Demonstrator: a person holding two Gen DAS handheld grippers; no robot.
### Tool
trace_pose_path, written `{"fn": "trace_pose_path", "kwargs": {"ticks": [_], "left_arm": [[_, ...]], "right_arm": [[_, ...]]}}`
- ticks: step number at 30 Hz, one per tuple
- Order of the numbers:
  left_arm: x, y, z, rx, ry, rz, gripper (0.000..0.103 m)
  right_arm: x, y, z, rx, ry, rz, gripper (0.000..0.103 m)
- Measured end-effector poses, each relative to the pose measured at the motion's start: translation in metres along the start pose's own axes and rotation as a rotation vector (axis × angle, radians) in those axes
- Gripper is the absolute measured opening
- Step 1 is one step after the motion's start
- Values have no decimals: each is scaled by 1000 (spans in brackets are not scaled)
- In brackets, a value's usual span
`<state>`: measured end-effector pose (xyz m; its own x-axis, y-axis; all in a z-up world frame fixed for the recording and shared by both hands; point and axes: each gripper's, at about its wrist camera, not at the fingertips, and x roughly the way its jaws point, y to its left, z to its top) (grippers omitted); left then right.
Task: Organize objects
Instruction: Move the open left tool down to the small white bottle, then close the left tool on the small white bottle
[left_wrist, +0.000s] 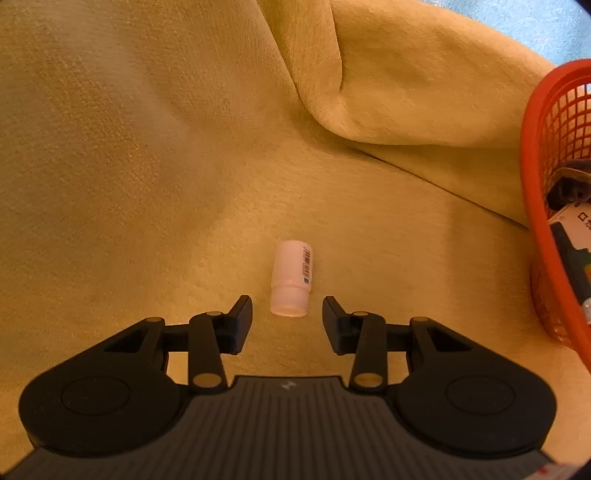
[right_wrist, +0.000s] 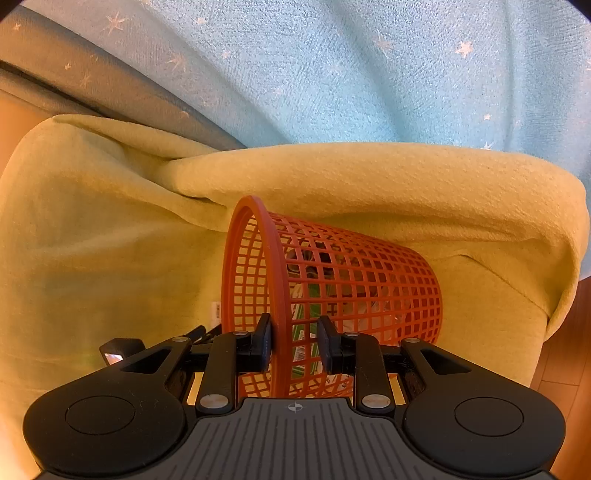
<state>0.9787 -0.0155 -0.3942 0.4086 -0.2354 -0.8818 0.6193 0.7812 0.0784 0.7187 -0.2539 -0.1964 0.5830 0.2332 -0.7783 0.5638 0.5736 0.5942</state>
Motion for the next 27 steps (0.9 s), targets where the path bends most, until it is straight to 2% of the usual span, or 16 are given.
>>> {"fn": "trace_pose_path", "kwargs": {"ticks": [4,8,12,19,27], "left_arm": [[8,1,4,7,-5,3,36],[20,0,5,32,22,11,20],[14,2,1,35,-3,3,20],[-16,6,-8,25,-29,-25,20],[-73,4,-24,-10,-74,-66,20]], "right_arm": [[0,0,0,1,-2,0,22],[-1,0,0,1,-3,1,22],[-2,0,-1,2,-5,0,22],[-2,1,-1,2,-7,-5,22],[-2,1,-3,-4,-11,-2,22]]}}
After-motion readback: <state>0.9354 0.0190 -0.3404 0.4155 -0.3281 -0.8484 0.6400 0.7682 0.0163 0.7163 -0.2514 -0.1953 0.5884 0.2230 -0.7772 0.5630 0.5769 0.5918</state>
